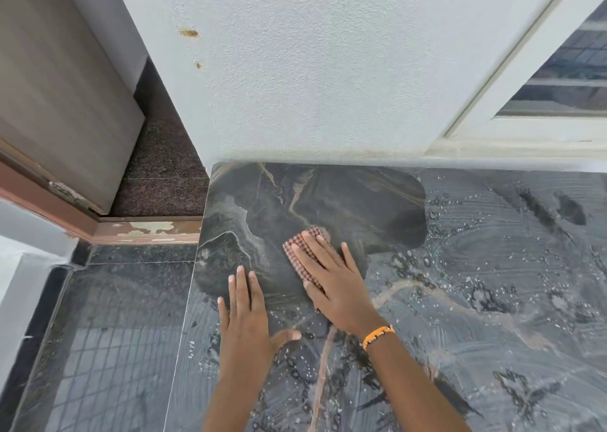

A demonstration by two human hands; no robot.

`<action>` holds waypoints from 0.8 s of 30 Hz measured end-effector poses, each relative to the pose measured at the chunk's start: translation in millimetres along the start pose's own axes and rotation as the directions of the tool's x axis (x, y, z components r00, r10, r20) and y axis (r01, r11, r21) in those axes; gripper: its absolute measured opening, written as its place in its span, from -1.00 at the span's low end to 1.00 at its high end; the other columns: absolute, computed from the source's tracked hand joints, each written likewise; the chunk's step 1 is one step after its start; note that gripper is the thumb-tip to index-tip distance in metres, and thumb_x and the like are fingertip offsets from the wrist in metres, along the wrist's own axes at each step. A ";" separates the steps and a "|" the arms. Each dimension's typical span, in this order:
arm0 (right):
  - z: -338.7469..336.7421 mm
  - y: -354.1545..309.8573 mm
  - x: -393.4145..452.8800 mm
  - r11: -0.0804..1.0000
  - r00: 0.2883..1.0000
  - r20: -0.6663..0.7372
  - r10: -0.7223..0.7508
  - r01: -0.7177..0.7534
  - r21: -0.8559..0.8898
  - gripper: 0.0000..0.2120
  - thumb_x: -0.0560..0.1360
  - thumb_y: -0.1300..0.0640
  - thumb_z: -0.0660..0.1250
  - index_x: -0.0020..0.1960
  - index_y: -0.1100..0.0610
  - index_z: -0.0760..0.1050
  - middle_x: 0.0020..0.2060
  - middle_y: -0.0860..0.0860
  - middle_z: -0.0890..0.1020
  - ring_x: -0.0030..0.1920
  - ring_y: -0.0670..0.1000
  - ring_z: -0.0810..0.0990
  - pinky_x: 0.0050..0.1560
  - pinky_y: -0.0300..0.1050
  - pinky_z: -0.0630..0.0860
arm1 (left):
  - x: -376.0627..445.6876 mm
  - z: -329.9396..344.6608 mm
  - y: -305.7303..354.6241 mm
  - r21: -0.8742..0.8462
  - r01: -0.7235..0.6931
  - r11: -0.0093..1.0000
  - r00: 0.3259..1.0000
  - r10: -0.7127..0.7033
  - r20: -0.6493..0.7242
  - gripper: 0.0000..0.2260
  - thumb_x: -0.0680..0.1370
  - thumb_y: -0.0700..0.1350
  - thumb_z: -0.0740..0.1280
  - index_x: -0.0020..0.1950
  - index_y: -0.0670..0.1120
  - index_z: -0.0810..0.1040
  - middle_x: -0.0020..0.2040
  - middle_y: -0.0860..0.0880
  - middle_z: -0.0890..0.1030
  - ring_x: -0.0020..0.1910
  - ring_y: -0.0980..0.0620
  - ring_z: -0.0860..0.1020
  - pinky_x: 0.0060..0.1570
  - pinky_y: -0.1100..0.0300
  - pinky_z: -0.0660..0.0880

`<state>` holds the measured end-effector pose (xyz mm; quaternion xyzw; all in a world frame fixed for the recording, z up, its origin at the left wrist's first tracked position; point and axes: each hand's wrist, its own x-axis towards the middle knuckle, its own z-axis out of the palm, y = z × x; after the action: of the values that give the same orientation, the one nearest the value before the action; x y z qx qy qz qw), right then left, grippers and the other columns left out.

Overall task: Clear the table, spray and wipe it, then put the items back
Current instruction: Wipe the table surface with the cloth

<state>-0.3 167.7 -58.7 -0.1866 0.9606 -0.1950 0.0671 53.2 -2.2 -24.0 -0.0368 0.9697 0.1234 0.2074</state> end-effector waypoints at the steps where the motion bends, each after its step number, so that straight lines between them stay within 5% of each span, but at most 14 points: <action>1: -1.3 11.2 -14.2 0.998 0.997 -0.042 0.058 -0.058 -0.009 -0.47 0.55 -0.04 -0.06 0.51 -0.13 -0.04 0.52 -0.17 -0.07 0.52 -0.14 -0.17 0.50 0.06 -0.25 | 1.5 -1.2 -3.2 -0.020 0.006 1.000 1.000 -0.006 -0.004 0.04 0.32 0.42 0.10 0.35 -0.15 -0.51 0.38 -0.10 -0.51 0.39 -0.04 -0.45 0.42 -0.01 -0.30; 3: -3.5 26.8 -37.7 0.951 0.935 -0.176 0.307 -0.308 0.023 -0.46 0.54 -0.05 -0.08 0.52 -0.09 0.01 0.53 -0.10 0.00 0.53 -0.06 -0.07 0.51 0.10 -0.15 | 4.1 0.2 -7.5 -0.030 0.018 0.999 1.000 -0.018 -0.001 0.05 0.32 0.41 0.13 0.35 -0.15 -0.52 0.41 -0.11 -0.50 0.40 -0.04 -0.45 0.44 -0.03 -0.28; 5: -1.8 28.4 -39.0 0.835 0.791 -0.288 0.540 -0.546 0.066 -0.42 0.51 -0.06 -0.07 0.50 0.06 0.13 0.51 0.07 0.13 0.51 0.12 0.10 0.47 0.16 0.03 | 5.8 -0.2 -8.5 -0.039 0.025 0.999 1.000 -0.025 -0.002 0.06 0.33 0.40 0.14 0.35 -0.14 -0.53 0.43 -0.12 -0.48 0.39 -0.05 -0.46 0.45 -0.03 -0.27; 8: 1.1 21.3 -1.9 0.772 0.724 -0.325 0.608 -0.635 0.030 -0.39 0.49 -0.03 -0.07 0.48 0.19 0.19 0.47 0.22 0.22 0.47 0.25 0.19 0.42 0.18 0.16 | 7.8 5.2 -12.0 0.011 0.011 1.000 0.998 -0.011 -0.064 0.14 0.23 0.46 0.14 0.48 -0.17 -0.35 0.51 -0.18 -0.28 0.49 -0.13 -0.31 0.45 -0.14 -0.03; 11: -9.9 38.6 60.2 0.814 0.776 -0.311 0.550 -0.581 -0.010 -0.42 0.51 0.00 -0.01 0.49 0.18 0.15 0.48 0.22 0.18 0.49 0.24 0.12 0.44 0.17 0.13 | 14.5 22.1 -20.7 -0.022 0.017 1.000 0.996 -0.019 -0.091 0.13 0.17 0.55 -0.01 0.48 -0.23 0.08 0.53 -0.21 -0.04 0.52 -0.12 -0.16 0.33 -0.18 0.21; 17: -17.2 28.6 158.7 0.896 0.869 -0.264 0.419 -0.443 -0.034 -0.40 0.54 0.08 0.09 0.53 0.14 -0.01 0.53 0.16 0.03 0.53 0.18 -0.05 0.49 0.09 -0.05 | 20.7 31.0 -24.9 -0.101 0.015 0.995 0.997 -0.023 -0.078 0.15 0.18 0.60 -0.20 0.52 -0.20 -0.09 0.55 -0.16 -0.10 0.53 -0.04 -0.20 0.27 -0.21 0.17; 21: 5.5 -35.6 182.0 0.988 0.984 -0.129 0.120 -0.131 -0.076 -0.39 0.53 0.08 0.09 0.53 0.12 0.00 0.53 0.14 0.04 0.53 0.18 -0.04 0.48 0.13 -0.01 | 23.9 27.7 -25.2 -0.136 0.002 0.991 0.997 -0.012 -0.070 0.18 0.15 0.62 -0.16 0.52 -0.19 -0.09 0.55 -0.11 -0.16 0.52 -0.01 -0.22 0.20 -0.22 0.07; 24: 20.4 -80.0 202.9 0.996 0.997 -0.039 -0.063 0.060 -0.072 -0.41 0.53 0.10 0.13 0.52 0.11 0.03 0.52 0.12 0.08 0.51 0.18 0.01 0.47 0.12 -0.02 | 23.8 27.3 -24.2 -0.146 -0.002 0.989 0.998 -0.008 -0.065 0.23 0.07 0.60 -0.06 0.52 -0.21 -0.06 0.55 -0.11 -0.15 0.53 -0.02 -0.20 0.32 -0.20 -0.04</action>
<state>-156.5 14.2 -56.8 -0.2143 0.9619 -0.1664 0.0345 45.2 -19.1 -63.3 -0.0573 0.9643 0.1925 0.1725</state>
